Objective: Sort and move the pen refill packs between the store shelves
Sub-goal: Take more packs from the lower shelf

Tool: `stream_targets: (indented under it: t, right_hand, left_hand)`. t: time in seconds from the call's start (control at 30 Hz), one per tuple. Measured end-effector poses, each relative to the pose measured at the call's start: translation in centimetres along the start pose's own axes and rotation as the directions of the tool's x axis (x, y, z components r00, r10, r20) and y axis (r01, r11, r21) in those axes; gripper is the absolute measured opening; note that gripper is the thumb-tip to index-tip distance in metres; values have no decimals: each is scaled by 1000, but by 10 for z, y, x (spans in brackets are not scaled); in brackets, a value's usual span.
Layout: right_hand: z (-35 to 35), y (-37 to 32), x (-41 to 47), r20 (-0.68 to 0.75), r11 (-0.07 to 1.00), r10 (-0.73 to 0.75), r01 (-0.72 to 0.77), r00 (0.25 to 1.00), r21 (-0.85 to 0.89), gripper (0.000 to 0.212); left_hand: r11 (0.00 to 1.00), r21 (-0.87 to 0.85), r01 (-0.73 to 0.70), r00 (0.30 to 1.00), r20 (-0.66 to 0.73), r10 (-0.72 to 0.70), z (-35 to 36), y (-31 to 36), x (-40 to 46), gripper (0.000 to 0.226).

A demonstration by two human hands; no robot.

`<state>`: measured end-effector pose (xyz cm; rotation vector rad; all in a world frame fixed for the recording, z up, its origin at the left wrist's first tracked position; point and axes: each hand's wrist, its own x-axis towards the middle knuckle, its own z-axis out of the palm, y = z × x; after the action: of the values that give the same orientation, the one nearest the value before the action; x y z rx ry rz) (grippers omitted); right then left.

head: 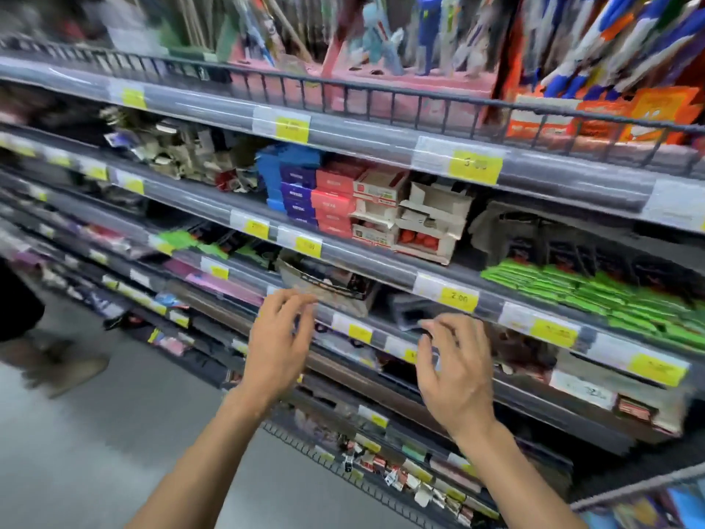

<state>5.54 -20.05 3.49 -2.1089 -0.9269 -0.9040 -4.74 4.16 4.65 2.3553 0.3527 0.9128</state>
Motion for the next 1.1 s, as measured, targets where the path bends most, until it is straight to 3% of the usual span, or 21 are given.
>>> stream_targets:
  t: [0.1, 0.2, 0.3, 0.4, 0.53, 0.77, 0.93, 1.1]
  right_hand:
    - [79, -70, 13, 174, 994, -18, -2, 985, 111, 18]
    - [156, -132, 32, 337, 992, -3, -39, 941, 118, 26]
    - [229, -174, 57, 588, 991, 86, -129, 805, 32, 45]
    - [289, -200, 84, 684, 982, 162, -183, 711, -43, 56]
    - [359, -221, 118, 692, 968, 231, -232, 684, -94, 60]
    - [475, -243, 152, 674, 941, 333, -192, 659, -277, 67]
    - [507, -255, 164, 582, 883, 452, -249, 676, -397, 55]
    - [511, -265, 164, 544, 874, 458, -243, 703, -422, 43]
  left_hand:
    - [983, 113, 142, 988, 50, -148, -43, -75, -3, 27]
    - [949, 263, 172, 946, 226, -234, -74, -144, 14, 42]
    - [901, 420, 104, 883, 377, -278, -100, -206, 41, 56]
    - [862, 501, 72, 836, 441, -326, -119, -260, 66, 63]
    - [826, 564, 3, 841, 446, -307, -129, -318, 106, 65]
    - [824, 562, -71, 862, 451, -233, -122, -410, 188, 65]
    - [855, 488, -175, 829, 542, -139, -112, -448, 204, 68]
    - [856, 469, -217, 837, 541, -83, -109, -462, 200, 71]
